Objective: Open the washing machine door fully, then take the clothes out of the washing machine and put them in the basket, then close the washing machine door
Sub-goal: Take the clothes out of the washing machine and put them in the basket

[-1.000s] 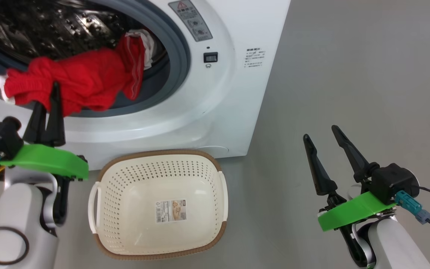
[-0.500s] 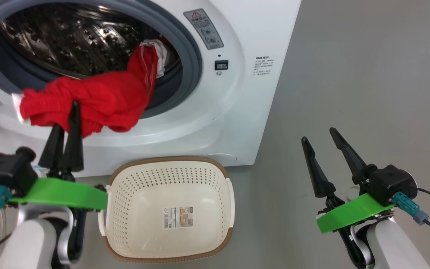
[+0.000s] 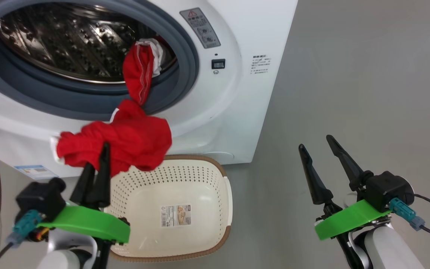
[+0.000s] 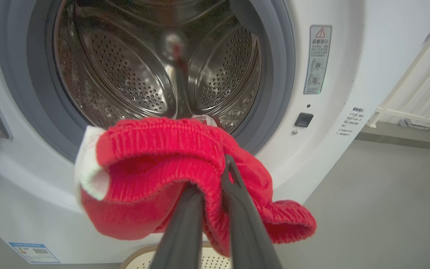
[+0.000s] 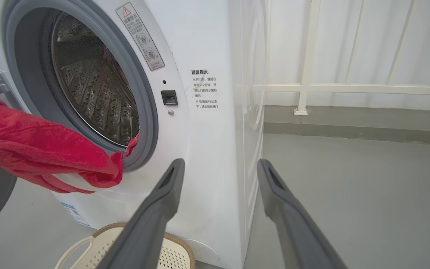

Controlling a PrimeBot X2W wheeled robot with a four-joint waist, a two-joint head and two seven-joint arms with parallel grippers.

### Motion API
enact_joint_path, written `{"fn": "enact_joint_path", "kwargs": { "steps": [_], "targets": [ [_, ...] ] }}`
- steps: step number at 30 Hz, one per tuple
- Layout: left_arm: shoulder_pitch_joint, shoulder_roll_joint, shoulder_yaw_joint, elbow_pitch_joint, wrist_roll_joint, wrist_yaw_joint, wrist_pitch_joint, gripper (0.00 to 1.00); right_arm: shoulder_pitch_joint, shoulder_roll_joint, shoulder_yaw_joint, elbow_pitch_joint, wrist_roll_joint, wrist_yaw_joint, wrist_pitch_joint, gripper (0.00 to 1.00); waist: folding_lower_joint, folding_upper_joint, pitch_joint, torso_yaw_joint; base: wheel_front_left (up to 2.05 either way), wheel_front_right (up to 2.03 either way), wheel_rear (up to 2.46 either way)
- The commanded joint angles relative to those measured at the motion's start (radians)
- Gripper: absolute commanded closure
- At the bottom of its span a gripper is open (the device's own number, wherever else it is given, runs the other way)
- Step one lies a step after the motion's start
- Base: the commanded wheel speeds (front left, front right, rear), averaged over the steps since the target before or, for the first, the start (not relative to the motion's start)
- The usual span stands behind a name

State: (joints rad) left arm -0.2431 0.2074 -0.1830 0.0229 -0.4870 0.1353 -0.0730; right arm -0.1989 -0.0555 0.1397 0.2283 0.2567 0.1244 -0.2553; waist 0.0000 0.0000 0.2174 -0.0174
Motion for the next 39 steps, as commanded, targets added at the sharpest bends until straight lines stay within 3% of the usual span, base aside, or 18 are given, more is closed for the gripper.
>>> {"fn": "enact_joint_path", "kwargs": {
  "steps": [1,11,17,26,39],
  "targets": [
    [-0.014,0.014,0.025,0.008,-0.008,-0.004,0.0,1.0,-0.014,0.003,0.025,-0.023,0.01,0.006,-0.006,0.0,0.0,0.0,0.019,-0.005,0.0,0.0,0.0],
    [-0.109,-0.038,0.0,0.22,-0.043,-0.033,-0.008,1.0,-0.048,-0.001,0.035,-0.014,0.015,0.006,-0.006,0.0,0.0,0.0,0.091,-0.026,0.0,0.0,0.0],
    [-0.207,-0.072,0.017,0.453,-0.107,-0.089,-0.029,1.0,-0.076,-0.003,0.031,-0.007,0.016,0.006,-0.006,0.0,0.0,0.0,0.147,-0.045,0.0,0.0,0.0],
    [-0.376,-0.095,-0.031,0.786,-0.113,-0.175,-0.015,1.0,-0.118,0.0,0.044,-0.004,0.03,0.006,-0.006,0.0,0.0,0.0,0.228,-0.08,0.0,0.0,0.0],
    [-0.55,-0.1,-0.092,1.145,-0.073,-0.2,-0.002,1.0,-0.165,0.003,0.06,-0.003,0.048,0.006,-0.006,0.0,0.0,0.0,0.317,-0.12,0.0,0.0,0.0]
  ]
}}
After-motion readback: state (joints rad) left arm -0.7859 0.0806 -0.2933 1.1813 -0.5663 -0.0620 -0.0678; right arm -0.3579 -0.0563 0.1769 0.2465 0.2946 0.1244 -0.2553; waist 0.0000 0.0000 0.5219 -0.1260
